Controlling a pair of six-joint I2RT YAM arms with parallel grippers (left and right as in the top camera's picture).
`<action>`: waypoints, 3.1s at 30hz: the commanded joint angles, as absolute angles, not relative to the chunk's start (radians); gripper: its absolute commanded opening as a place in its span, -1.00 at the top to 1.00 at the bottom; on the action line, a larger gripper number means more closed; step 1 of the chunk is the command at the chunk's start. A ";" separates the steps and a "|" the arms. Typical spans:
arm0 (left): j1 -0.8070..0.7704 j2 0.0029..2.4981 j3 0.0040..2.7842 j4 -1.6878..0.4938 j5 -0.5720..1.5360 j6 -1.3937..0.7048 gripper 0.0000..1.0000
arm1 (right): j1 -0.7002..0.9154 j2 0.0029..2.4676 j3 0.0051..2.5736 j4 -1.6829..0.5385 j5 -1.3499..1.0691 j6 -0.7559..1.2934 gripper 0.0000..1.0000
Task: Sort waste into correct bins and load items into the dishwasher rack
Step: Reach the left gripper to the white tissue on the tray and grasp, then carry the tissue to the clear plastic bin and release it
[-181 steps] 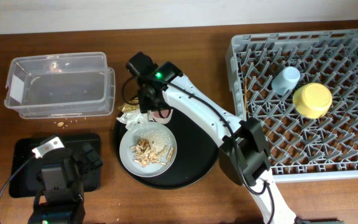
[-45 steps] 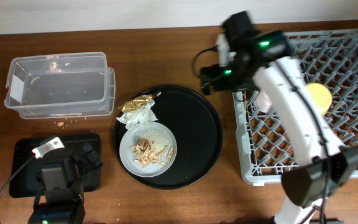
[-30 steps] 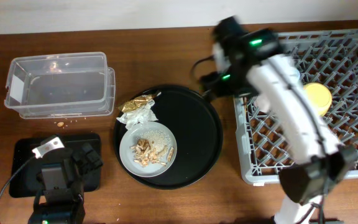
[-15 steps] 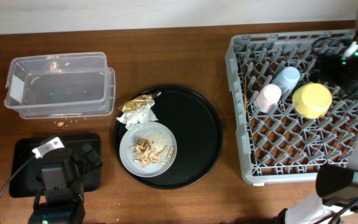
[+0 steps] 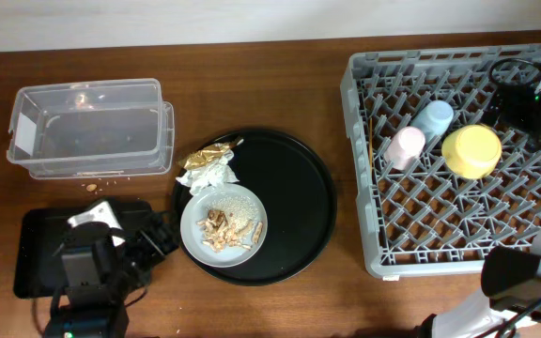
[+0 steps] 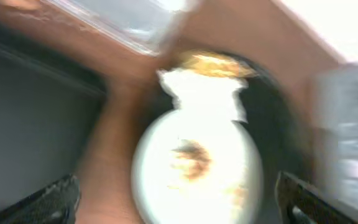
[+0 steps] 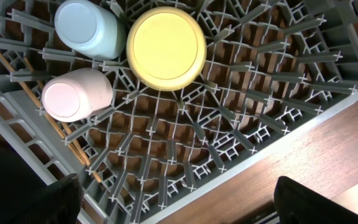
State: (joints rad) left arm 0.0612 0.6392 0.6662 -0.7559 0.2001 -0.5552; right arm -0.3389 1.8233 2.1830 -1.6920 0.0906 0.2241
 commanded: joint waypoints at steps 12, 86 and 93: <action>0.033 0.802 0.844 -0.420 0.814 -0.657 -0.98 | -0.341 1.828 2.189 -1.695 0.110 0.218 -0.97; -0.354 1.828 1.671 -1.229 -0.083 -0.526 0.99 | -0.341 1.828 2.189 -1.695 0.110 0.218 -0.97; -0.354 1.729 1.671 -1.269 -0.085 -0.526 0.99 | -0.341 1.828 2.189 -1.695 0.110 0.218 -0.97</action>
